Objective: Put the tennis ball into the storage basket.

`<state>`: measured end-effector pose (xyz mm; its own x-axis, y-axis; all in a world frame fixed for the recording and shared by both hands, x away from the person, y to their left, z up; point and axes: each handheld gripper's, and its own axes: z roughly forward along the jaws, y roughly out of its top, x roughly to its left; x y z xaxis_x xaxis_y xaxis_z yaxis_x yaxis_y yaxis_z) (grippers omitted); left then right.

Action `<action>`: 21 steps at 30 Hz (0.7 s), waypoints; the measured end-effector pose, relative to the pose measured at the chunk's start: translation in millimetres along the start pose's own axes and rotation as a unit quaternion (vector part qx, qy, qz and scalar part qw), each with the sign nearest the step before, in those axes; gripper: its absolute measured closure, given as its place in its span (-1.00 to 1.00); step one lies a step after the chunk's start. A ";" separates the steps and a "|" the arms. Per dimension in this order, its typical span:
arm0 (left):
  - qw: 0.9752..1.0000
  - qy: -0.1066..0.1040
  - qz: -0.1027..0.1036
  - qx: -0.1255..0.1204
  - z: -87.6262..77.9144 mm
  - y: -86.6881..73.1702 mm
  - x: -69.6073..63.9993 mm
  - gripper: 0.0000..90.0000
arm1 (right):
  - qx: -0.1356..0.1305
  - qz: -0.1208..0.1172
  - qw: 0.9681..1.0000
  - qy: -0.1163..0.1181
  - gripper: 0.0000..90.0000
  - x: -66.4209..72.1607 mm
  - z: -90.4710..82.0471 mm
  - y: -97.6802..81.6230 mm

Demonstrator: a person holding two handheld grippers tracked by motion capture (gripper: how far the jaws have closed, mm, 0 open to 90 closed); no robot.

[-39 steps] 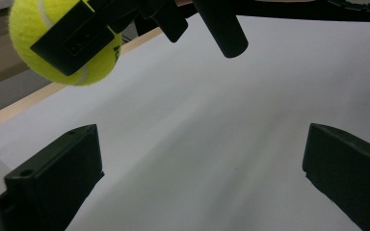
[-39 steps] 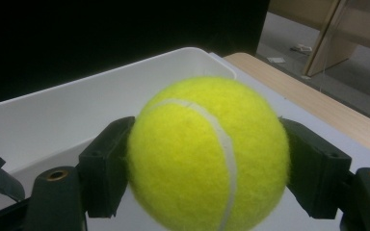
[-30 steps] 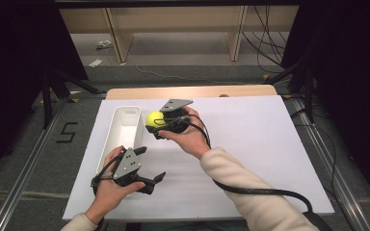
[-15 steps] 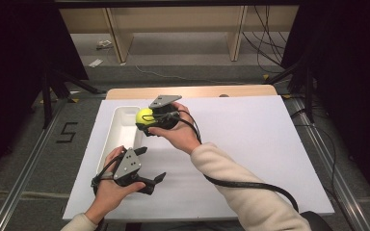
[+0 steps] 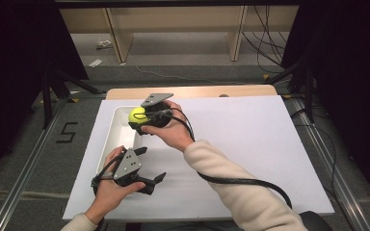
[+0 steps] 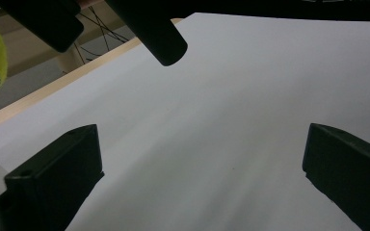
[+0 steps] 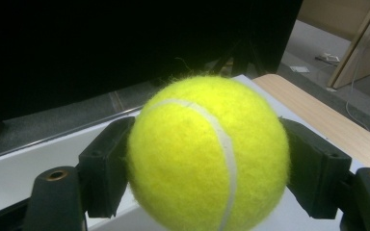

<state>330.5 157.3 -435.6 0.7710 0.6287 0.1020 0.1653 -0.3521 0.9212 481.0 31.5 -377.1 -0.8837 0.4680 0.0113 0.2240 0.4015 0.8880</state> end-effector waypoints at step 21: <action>1.000 0.000 0.000 0.000 0.0 0.0 0.1 -1.00 | 0.001 -0.006 1.000 0.005 -0.41 5.3 10.7 8.8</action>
<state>330.6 157.3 -435.6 0.7713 0.6282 0.1019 0.1655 -0.3526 0.9210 482.7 46.0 -374.1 -0.8906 0.4547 0.0048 0.2135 0.4088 0.8873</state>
